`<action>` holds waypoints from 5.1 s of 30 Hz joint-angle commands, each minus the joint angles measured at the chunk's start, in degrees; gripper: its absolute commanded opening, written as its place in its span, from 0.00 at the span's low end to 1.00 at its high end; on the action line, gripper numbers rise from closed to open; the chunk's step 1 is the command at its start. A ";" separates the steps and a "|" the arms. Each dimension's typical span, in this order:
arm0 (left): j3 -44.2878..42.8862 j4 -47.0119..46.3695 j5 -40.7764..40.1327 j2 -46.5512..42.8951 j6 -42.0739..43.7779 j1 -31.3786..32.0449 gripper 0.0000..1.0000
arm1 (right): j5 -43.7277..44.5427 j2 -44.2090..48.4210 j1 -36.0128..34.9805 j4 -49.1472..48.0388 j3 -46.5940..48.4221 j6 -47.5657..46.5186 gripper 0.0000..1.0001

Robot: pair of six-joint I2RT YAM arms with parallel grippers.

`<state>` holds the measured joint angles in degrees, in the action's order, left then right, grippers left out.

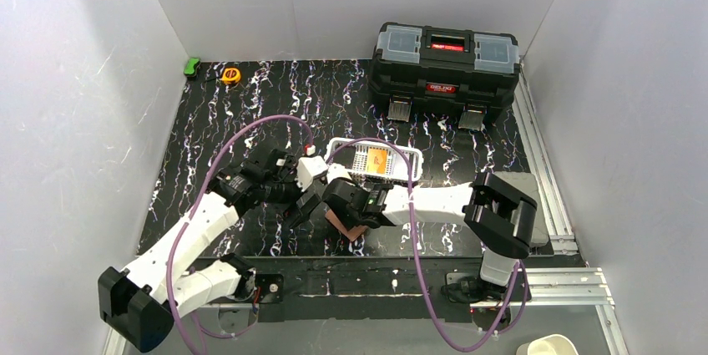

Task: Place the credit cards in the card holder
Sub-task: Open the card holder at the center of the board.

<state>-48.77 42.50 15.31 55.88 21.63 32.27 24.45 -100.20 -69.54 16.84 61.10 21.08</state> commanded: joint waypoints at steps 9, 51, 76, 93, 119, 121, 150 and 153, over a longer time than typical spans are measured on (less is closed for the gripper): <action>0.58 0.05 4.87 4.46 -1.88 -1.06 0.86 | -1.92 0.22 -0.20 -2.86 -2.86 -0.64 0.26; 1.13 -6.31 11.27 8.43 3.91 -1.07 0.85 | -39.05 12.46 21.28 -23.65 -21.80 8.60 0.60; 2.87 -5.08 11.24 6.48 5.05 -1.07 0.86 | -39.59 10.72 22.87 -40.31 -29.68 25.68 0.01; 0.51 -9.82 18.60 17.24 0.84 -3.44 0.95 | -32.84 25.02 19.26 -28.15 -28.91 11.87 0.34; 2.90 -16.69 19.98 26.00 12.61 -1.06 0.84 | -44.79 7.14 22.55 -39.53 -24.23 13.07 0.41; 2.21 -14.53 22.14 26.44 13.30 -1.18 0.84 | -45.66 7.57 22.43 -40.43 -25.26 14.00 0.37; -9.18 5.10 37.29 33.69 27.37 -3.18 0.83 | -43.03 27.28 13.94 -35.63 -29.51 -2.90 0.01; -9.32 9.43 34.19 32.73 36.79 -3.33 0.84 | -38.49 27.83 10.02 -30.49 -27.54 -8.68 0.01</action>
<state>-57.54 45.17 48.71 89.91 49.06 29.34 -18.44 -73.93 -56.95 -17.98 30.35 19.22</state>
